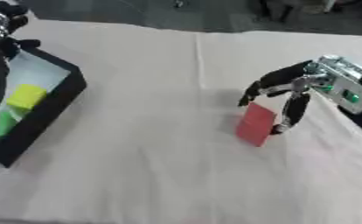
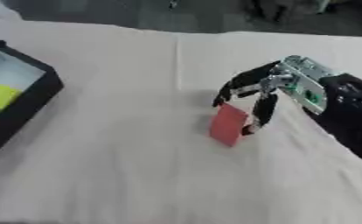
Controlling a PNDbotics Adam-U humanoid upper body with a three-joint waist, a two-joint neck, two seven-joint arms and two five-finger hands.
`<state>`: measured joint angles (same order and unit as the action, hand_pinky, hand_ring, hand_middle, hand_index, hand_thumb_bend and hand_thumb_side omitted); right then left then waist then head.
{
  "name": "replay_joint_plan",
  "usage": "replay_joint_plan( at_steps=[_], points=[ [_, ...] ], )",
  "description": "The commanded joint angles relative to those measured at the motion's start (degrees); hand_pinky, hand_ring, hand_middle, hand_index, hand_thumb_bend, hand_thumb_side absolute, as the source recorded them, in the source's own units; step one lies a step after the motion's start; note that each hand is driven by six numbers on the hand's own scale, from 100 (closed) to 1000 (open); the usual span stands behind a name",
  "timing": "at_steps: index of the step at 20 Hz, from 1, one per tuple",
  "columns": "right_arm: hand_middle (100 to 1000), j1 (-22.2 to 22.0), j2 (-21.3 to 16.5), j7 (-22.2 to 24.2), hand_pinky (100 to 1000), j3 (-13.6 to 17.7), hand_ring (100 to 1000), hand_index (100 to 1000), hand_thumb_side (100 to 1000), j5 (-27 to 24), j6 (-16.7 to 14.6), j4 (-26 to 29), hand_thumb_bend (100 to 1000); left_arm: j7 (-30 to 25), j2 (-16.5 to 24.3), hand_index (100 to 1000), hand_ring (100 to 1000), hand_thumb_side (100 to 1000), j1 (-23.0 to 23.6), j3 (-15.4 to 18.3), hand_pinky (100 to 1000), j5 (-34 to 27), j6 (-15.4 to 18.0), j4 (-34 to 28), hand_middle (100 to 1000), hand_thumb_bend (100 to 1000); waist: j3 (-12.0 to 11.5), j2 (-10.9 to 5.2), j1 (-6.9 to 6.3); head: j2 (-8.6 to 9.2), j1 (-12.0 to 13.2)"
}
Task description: Pick up the objects with one hand, pass them to the other hand, and then place them into the box on the other side of the table.
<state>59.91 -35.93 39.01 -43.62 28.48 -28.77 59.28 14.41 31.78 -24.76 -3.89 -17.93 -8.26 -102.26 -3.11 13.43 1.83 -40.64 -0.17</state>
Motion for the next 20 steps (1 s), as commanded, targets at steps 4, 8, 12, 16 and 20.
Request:
replay_joint_plan(
  at_steps=[4, 8, 12, 16, 20],
  points=[
    [785, 0.5, -0.1, 13.0, 894, 1.0, 844, 865, 237, -0.6, -13.6, -0.4, 375, 0.4, 1.0, 773, 923, 742, -1.0, 1.0, 749, -0.1, 0.0, -1.2, 835, 100, -0.3, -0.05, -0.78, 0.65, -0.2],
    [757, 0.4, 0.1, 13.0, 883, 1.1, 830, 820, 219, -1.7, -13.4, -0.1, 344, 0.7, 1.0, 770, 920, 741, -0.9, 1.0, 747, -0.1, -0.1, -1.1, 831, 100, -0.4, -0.06, -0.73, 0.72, -0.1],
    [739, 0.4, 0.0, 13.0, 879, 1.2, 824, 801, 208, -2.9, -12.7, 0.5, 331, 0.8, 1.0, 768, 917, 741, -0.9, 1.0, 745, -0.1, -0.2, -1.1, 828, 100, -0.4, -0.08, -0.68, 0.79, 0.0],
    [766, 0.4, -0.1, 13.0, 886, 1.0, 837, 841, 178, -2.8, -12.2, 1.0, 378, 0.9, 1.0, 768, 915, 739, -1.0, 1.1, 745, -0.1, -0.3, -1.1, 826, 100, -0.5, -0.14, -0.67, 0.93, 0.2],
    [784, 0.4, -0.2, 13.0, 888, 0.6, 839, 862, 156, -1.7, -12.4, 1.2, 439, 1.0, 1.1, 768, 914, 739, -1.0, 1.1, 745, -0.1, -0.4, -1.1, 825, 100, -0.5, -0.18, -0.61, 1.03, 0.3]
  ],
)
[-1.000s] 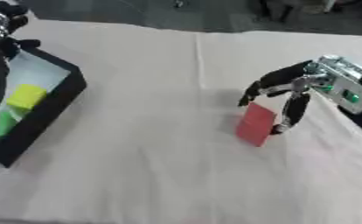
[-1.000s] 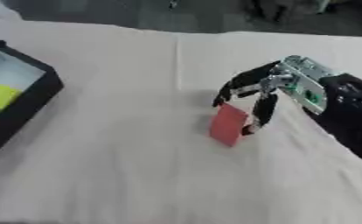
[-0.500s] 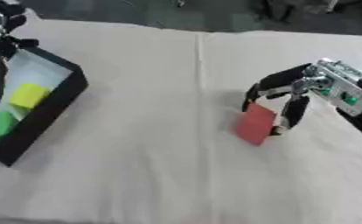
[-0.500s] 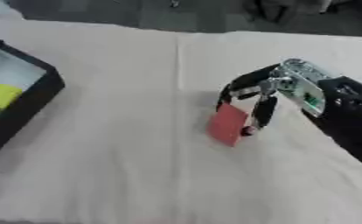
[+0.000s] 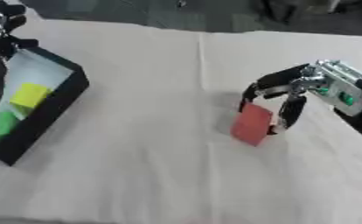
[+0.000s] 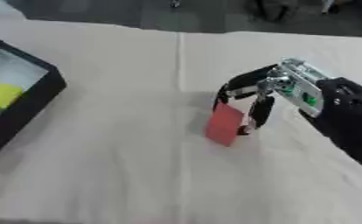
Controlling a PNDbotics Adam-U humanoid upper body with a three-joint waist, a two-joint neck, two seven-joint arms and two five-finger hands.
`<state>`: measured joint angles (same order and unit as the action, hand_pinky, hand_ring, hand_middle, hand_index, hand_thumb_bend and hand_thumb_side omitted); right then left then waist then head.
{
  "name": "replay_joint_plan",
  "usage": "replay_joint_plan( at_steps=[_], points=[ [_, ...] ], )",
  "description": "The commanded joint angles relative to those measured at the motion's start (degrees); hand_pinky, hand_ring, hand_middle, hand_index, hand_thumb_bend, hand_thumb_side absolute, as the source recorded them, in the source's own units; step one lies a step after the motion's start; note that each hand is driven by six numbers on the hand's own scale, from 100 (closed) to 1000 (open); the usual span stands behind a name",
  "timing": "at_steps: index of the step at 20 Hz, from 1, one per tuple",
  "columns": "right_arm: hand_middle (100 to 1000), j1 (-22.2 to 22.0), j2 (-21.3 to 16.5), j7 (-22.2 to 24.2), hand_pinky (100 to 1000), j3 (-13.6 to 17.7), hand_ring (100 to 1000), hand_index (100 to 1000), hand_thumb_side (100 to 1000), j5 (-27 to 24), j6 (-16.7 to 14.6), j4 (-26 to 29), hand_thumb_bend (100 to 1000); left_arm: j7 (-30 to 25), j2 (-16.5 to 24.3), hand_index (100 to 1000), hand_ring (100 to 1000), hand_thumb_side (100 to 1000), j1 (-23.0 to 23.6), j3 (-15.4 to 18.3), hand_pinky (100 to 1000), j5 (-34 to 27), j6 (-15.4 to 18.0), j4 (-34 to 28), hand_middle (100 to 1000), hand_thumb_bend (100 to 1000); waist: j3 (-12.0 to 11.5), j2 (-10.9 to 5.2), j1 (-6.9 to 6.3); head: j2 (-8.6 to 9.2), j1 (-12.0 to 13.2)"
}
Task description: Pick up the objects with one hand, pass them to the other hand, and then place them into the box on the other side of the table.
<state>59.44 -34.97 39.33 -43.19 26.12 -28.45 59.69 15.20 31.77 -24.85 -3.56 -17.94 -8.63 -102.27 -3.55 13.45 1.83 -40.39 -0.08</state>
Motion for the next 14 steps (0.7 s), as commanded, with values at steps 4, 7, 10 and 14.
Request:
replay_joint_plan(
  at_steps=[4, 7, 10, 14],
  points=[
    [800, 1.1, -1.4, 12.6, 895, 0.0, 844, 880, 151, 2.4, -13.5, 0.8, 482, 0.4, 1.3, 767, 913, 739, -0.8, 0.8, 745, 0.0, 0.0, -1.1, 824, 100, 0.1, -0.25, -0.42, 0.58, 0.2],
    [807, 1.3, -1.5, 12.6, 898, -0.2, 845, 887, 149, 3.2, -14.2, 0.9, 498, 0.4, 1.3, 766, 912, 738, -0.8, 0.8, 745, 0.0, -0.1, -1.1, 822, 100, 0.1, -0.30, -0.25, 0.55, 0.3],
    [809, 1.4, -1.6, 12.6, 899, -0.1, 844, 888, 140, 3.2, -14.6, 1.4, 510, 0.6, 1.4, 765, 911, 738, -0.7, 0.9, 744, 0.0, -0.1, -1.0, 821, 100, 0.1, -0.36, -0.12, 0.54, 0.4],
    [811, 1.9, -1.9, 12.6, 900, -0.2, 845, 888, 141, 2.9, -14.5, 3.3, 533, 0.8, 1.5, 763, 909, 739, -0.6, 1.0, 742, 0.1, -0.4, -0.9, 818, 100, 0.1, -0.44, 0.07, 0.61, 0.5]
  ],
)
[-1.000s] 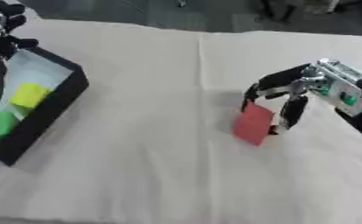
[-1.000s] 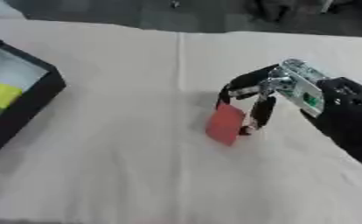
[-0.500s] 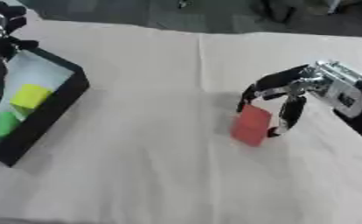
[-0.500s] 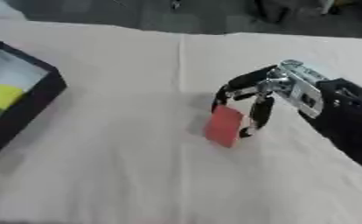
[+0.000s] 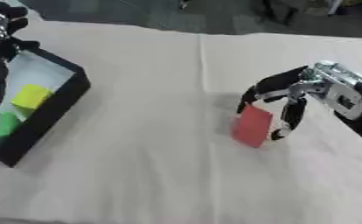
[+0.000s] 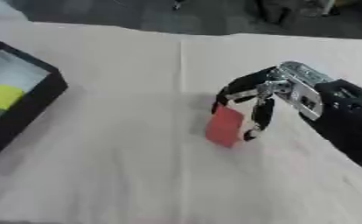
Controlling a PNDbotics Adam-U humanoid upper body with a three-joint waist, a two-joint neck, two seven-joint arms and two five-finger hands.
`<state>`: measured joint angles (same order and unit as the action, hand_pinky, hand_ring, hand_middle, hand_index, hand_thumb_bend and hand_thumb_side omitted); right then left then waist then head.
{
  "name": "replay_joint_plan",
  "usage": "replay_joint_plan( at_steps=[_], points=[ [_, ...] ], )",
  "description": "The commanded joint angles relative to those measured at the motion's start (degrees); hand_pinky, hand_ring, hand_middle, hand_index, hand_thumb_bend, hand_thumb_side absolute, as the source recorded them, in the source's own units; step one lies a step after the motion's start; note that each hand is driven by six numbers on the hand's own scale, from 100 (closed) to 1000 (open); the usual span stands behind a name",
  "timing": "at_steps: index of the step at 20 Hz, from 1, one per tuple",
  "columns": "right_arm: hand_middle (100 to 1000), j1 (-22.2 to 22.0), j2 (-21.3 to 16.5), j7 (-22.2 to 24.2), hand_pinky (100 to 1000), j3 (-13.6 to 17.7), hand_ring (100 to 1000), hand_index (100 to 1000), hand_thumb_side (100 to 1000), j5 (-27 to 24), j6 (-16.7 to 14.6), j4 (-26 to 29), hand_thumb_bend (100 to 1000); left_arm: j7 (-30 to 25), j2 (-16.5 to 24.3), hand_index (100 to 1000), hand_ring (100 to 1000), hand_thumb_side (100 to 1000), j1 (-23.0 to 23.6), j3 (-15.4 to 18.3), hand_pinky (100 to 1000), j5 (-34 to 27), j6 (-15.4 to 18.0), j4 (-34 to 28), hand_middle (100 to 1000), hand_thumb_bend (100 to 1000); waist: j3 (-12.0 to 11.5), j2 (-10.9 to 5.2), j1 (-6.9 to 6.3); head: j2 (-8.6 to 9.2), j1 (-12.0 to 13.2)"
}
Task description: Pick up the objects with one hand, pass them to the other hand, and then place them into the box on the other side of the table.
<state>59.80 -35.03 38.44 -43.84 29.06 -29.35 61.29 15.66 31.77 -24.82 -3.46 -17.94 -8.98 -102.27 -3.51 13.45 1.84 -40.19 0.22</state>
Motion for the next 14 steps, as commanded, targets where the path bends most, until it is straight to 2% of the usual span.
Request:
replay_joint_plan(
  at_steps=[1, 14],
  points=[
    [812, 1.6, -2.0, 13.5, 900, 0.5, 845, 888, 142, -0.1, -13.4, 2.2, 534, 0.4, 1.5, 762, 909, 739, -0.6, 0.9, 742, 0.0, -0.1, -0.9, 818, 100, 0.1, -0.46, 0.10, 0.39, 0.2],
    [798, 1.6, -2.9, 13.5, 895, -1.0, 839, 879, 150, -2.8, -10.8, 5.8, 489, 0.5, 1.5, 760, 906, 740, -0.5, 0.9, 742, 0.0, -0.1, -0.9, 814, 100, 0.0, -0.49, 0.42, 0.30, 0.1]
  ],
)
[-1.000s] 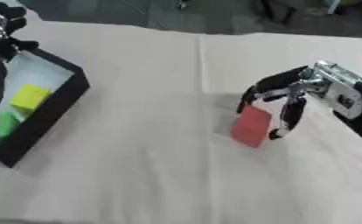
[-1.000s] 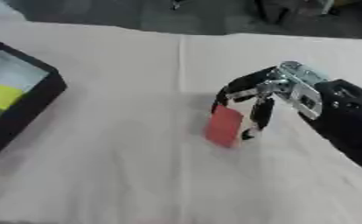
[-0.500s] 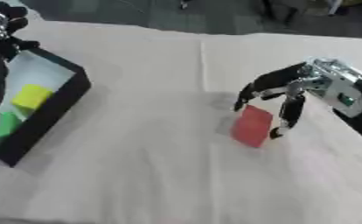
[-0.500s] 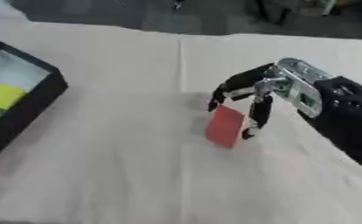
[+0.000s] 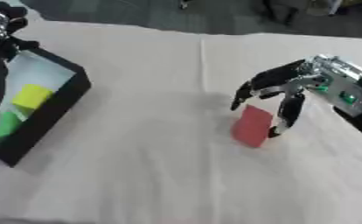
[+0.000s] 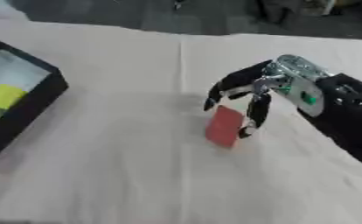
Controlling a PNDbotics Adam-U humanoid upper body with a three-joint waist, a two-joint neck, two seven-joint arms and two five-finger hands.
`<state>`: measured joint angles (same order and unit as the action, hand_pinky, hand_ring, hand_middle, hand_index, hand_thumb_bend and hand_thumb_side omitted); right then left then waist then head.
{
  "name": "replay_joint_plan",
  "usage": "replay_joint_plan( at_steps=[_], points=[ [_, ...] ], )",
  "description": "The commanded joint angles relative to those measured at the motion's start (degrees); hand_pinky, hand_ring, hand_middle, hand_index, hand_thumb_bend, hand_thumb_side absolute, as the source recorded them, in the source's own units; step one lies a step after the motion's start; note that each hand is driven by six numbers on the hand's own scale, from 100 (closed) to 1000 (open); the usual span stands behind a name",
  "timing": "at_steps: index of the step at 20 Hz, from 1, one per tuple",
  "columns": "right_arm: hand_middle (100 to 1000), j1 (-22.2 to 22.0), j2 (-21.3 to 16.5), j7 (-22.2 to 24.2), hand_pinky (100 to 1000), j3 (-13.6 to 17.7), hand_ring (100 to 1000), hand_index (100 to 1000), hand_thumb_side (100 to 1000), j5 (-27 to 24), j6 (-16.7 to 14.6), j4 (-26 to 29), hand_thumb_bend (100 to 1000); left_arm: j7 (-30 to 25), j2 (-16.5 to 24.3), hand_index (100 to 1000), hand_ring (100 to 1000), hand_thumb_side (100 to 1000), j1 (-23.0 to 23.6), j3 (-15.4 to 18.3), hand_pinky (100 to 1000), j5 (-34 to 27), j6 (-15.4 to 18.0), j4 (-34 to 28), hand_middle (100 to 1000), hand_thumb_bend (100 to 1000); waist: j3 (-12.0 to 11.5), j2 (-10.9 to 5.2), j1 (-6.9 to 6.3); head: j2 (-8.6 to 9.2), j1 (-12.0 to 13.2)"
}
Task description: Pick up the objects with one hand, pass them to the other hand, and then place them into the box on the other side of the table.
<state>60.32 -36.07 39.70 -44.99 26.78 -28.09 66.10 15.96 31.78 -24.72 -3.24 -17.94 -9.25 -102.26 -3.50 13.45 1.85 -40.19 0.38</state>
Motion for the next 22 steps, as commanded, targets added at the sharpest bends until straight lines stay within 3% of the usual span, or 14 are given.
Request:
replay_joint_plan(
  at_steps=[1, 11, 22],
  points=[
    [798, 1.0, -1.8, 12.3, 895, 0.0, 839, 879, 150, -0.6, -12.0, 0.9, 489, 0.3, 1.5, 760, 906, 741, -0.5, 0.7, 741, -0.1, 0.1, -0.9, 814, 100, -0.1, -0.48, 0.41, 0.25, -0.1],
    [761, 0.9, -0.8, 12.3, 888, -0.3, 825, 847, 160, -0.1, -12.7, -0.8, 430, 0.6, 1.5, 760, 903, 741, -0.6, 0.9, 741, -0.3, 0.1, -0.9, 811, 100, -0.6, -0.48, 0.21, 0.48, -0.1],
    [675, 0.8, -0.5, 12.3, 867, 0.4, 796, 746, 141, -2.1, -11.7, -0.7, 330, 1.2, 1.7, 759, 897, 741, -0.6, 1.2, 741, -0.4, 0.0, -1.0, 805, 100, -0.7, -0.52, 0.06, 0.87, 0.0]
  ],
)
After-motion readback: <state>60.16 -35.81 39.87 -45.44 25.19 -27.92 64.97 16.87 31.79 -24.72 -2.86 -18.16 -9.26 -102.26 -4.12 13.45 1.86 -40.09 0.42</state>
